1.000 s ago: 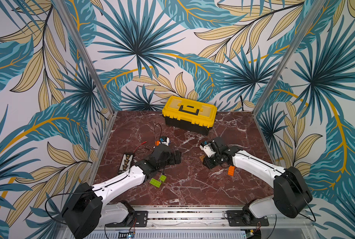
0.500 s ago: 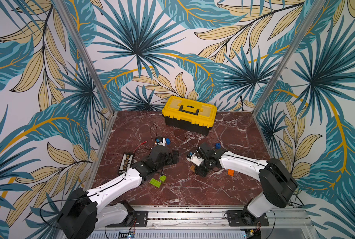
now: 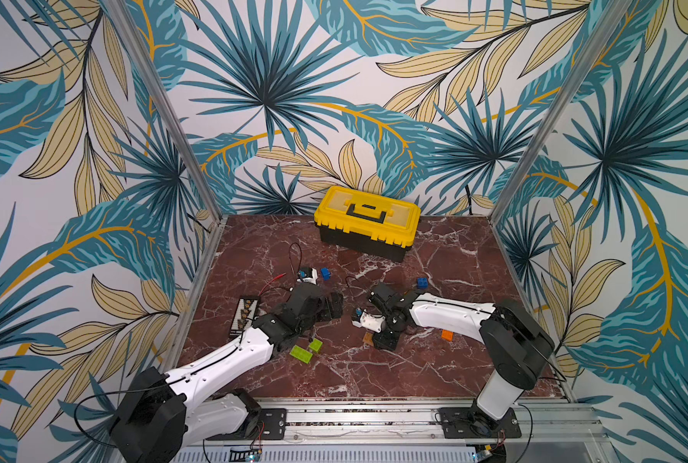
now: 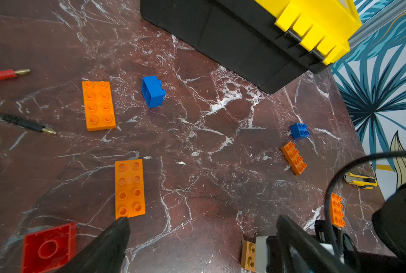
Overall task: Assemble the number 5 with lego
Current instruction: Place the lego brick at the center of the board.
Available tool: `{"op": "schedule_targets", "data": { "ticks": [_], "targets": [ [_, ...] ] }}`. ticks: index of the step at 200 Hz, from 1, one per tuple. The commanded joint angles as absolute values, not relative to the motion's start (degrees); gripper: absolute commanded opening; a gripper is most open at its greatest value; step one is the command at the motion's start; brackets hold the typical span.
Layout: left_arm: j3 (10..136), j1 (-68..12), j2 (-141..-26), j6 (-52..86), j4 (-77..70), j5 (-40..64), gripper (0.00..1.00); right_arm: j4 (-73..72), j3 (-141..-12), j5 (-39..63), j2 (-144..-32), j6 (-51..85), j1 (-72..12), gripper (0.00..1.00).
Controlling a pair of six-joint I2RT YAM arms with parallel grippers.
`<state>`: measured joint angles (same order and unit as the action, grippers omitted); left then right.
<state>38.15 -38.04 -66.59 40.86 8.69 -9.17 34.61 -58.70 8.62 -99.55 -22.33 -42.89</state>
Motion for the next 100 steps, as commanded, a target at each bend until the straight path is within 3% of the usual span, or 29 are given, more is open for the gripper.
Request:
{"op": "schedule_targets", "data": {
  "ticks": [1,17,26,38,51,80,100],
  "targets": [
    [36.56,-37.73,-65.82,41.19,8.88,-8.98,1.00,36.65,-59.19,7.02,-100.54,-25.31,-43.33,0.25],
    [36.65,-37.79,-66.16,41.13,8.73,-8.47,1.00,36.26,-59.15,3.62,-100.81,-25.31,-43.42,0.27],
    [36.74,-37.72,-66.32,41.16,8.83,-8.19,1.00,36.06,-59.08,1.72,-100.90,-25.91,-43.44,0.36],
    [36.74,-37.75,-66.46,41.14,8.92,-7.89,1.00,35.66,-59.06,-1.16,-100.83,-25.89,-43.42,0.39],
    [36.74,-37.75,-66.60,41.13,8.97,-7.40,1.00,35.00,-58.78,-3.47,-99.94,-25.68,-43.46,0.57],
    [36.74,-37.72,-67.12,41.49,9.08,-6.18,1.00,32.35,-56.97,-6.52,-95.86,-24.28,-43.42,0.70],
    [36.90,-37.72,-67.61,41.54,9.05,-5.17,1.00,30.85,-55.77,-11.47,-92.63,-19.31,-43.42,0.73]
  ]
}}
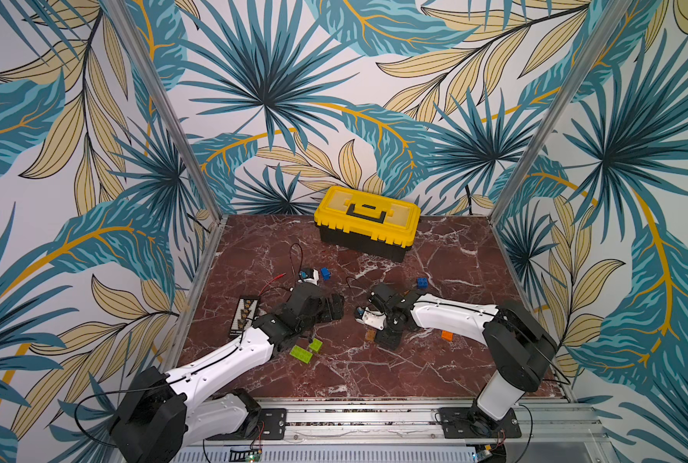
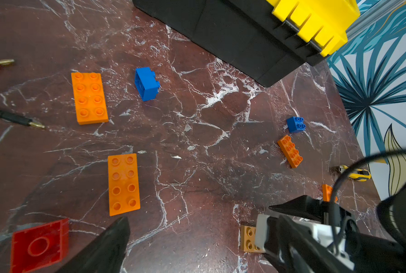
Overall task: Assemble the number 5 with lego
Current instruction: Place the lego brick at the center of the board, then pick up the lego brick from the center of the board.
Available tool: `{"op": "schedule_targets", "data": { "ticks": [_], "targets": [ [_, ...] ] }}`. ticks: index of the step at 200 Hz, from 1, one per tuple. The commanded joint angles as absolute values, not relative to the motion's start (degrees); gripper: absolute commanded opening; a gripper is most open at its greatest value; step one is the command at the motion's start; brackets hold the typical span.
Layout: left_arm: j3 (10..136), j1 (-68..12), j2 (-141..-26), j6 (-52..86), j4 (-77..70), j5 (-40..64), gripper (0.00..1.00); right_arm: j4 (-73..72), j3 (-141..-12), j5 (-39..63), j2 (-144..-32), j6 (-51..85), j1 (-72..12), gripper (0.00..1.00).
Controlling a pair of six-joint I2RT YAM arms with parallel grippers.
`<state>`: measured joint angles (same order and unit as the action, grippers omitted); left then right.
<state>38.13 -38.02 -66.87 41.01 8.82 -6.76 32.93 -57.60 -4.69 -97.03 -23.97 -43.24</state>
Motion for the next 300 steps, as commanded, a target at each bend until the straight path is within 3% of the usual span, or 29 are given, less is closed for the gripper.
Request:
{"op": "schedule_targets", "data": {
  "ticks": [1,22,51,89,130,179,224,255,300],
  "targets": [
    [36.91,-37.76,-67.60,41.51,9.09,-5.13,1.00,30.85,-55.75,-11.71,-92.55,-18.93,-43.42,0.74],
    [37.25,-37.75,-68.07,41.57,9.74,-4.42,1.00,30.67,-55.01,-15.80,-88.93,-9.28,-43.07,0.75],
    [37.39,-37.76,-68.89,41.49,9.65,-2.35,1.00,31.00,-53.38,-11.00,-84.33,1.88,-43.08,0.77],
    [37.62,-37.72,-68.88,42.18,11.48,-1.59,1.00,31.36,-54.78,-6.08,-82.15,27.36,-42.98,0.77],
    [36.79,-37.71,-64.88,43.23,15.37,-5.93,1.00,22.28,-50.06,1.62,-82.86,49.66,-44.12,0.76],
    [31.25,-36.82,-55.65,52.34,24.89,-15.95,1.00,19.58,-51.85,0.00,-84.67,49.75,-49.53,0.72],
    [27.21,-33.50,-47.69,57.77,30.57,-15.88,1.00,18.59,-61.18,1.81,-93.65,43.24,-56.29,0.65],
    [26.98,-30.38,-44.89,61.24,37.85,-18.10,1.00,19.78,-67.80,1.03,-99.54,38.04,-59.13,0.55],
    [26.98,-27.60,-42.70,63.40,42.10,-20.60,1.00,26.63,-77.32,-2.28,-107.63,29.37,-62.60,0.54]
  ]
}}
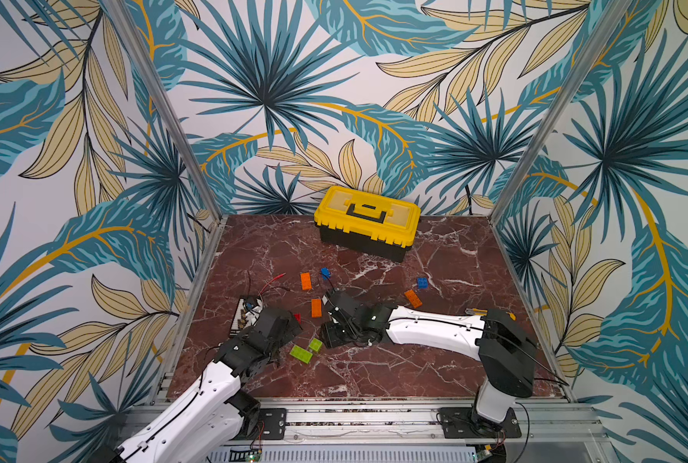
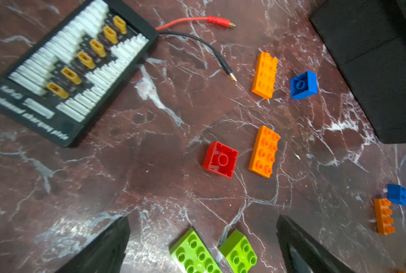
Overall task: Assemble the number 5 with lego
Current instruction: Pick up the lego brick from the center of the board.
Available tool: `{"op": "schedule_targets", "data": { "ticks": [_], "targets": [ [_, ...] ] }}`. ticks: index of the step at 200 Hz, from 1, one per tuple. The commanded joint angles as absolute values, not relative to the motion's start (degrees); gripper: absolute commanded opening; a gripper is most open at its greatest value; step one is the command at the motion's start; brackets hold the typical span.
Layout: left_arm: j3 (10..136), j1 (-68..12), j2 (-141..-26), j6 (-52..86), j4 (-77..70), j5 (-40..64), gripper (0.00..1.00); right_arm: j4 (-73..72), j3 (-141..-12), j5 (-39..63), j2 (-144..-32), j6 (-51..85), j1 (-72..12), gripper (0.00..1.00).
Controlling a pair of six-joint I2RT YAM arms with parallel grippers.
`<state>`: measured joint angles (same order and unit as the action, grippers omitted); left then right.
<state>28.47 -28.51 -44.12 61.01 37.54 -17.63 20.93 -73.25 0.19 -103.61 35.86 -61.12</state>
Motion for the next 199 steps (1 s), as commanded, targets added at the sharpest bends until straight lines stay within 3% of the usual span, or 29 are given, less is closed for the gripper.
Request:
{"op": "schedule_targets", "data": {
  "ticks": [1,39,199],
  "targets": [
    [26.98,-27.60,-42.62,63.43,42.23,-20.72,1.00,26.80,-77.42,-2.24,-107.82,29.19,-62.63,0.54],
    [26.89,-27.20,-39.99,65.32,45.43,-24.35,1.00,32.86,-83.91,-6.84,-113.38,24.79,-64.16,0.54],
    [26.72,-27.10,-35.34,71.36,53.06,-31.37,1.00,33.45,-89.63,-1.21,-121.48,21.86,-64.20,0.50]
  ]
}}
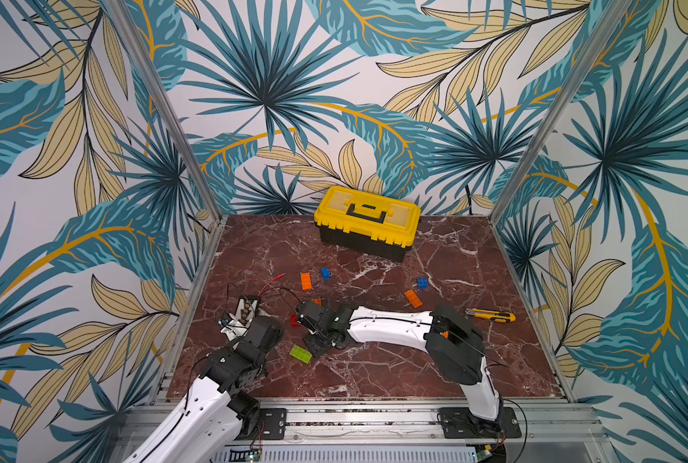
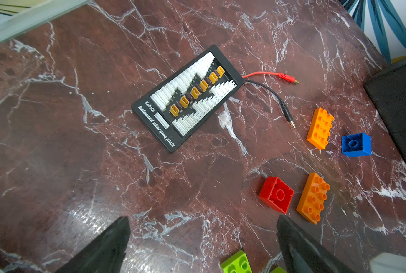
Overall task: Assemble the number 5 with lego
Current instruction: Pick up the lego brick from the center of the board.
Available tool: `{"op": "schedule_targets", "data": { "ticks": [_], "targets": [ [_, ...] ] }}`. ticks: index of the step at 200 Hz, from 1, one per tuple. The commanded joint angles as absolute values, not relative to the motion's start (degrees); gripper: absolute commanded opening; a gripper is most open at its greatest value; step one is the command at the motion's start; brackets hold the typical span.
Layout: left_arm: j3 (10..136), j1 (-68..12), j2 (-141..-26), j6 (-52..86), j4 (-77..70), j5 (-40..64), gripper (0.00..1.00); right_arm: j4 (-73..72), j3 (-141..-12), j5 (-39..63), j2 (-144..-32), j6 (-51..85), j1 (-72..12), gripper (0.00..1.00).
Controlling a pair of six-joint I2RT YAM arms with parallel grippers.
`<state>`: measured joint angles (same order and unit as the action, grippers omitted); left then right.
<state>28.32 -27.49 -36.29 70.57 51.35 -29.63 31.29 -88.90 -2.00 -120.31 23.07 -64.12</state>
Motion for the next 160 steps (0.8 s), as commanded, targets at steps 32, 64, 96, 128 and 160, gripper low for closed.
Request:
{"op": "schedule_targets", "data": {
  "ticks": [32,64,96,128,160],
  "targets": [
    [26.63,-27.11,-34.82,71.29,53.26,-31.36,1.00,33.51,-89.57,-2.53,-121.53,21.36,-64.16,0.43],
    [26.54,-27.11,-34.81,70.83,52.66,-31.16,1.00,32.69,-89.04,-3.08,-121.29,21.12,-64.16,0.40],
    [26.37,-27.16,-34.98,70.29,51.97,-30.60,1.00,32.63,-89.27,-3.34,-121.56,21.05,-64.16,0.43],
    [26.28,-27.14,-35.05,69.90,51.66,-30.30,1.00,32.36,-89.56,-3.16,-122.05,20.95,-64.16,0.45],
    [26.28,-27.10,-34.99,69.53,51.42,-30.06,1.00,32.26,-90.05,-3.16,-122.42,20.74,-64.15,0.45]
  ]
}}
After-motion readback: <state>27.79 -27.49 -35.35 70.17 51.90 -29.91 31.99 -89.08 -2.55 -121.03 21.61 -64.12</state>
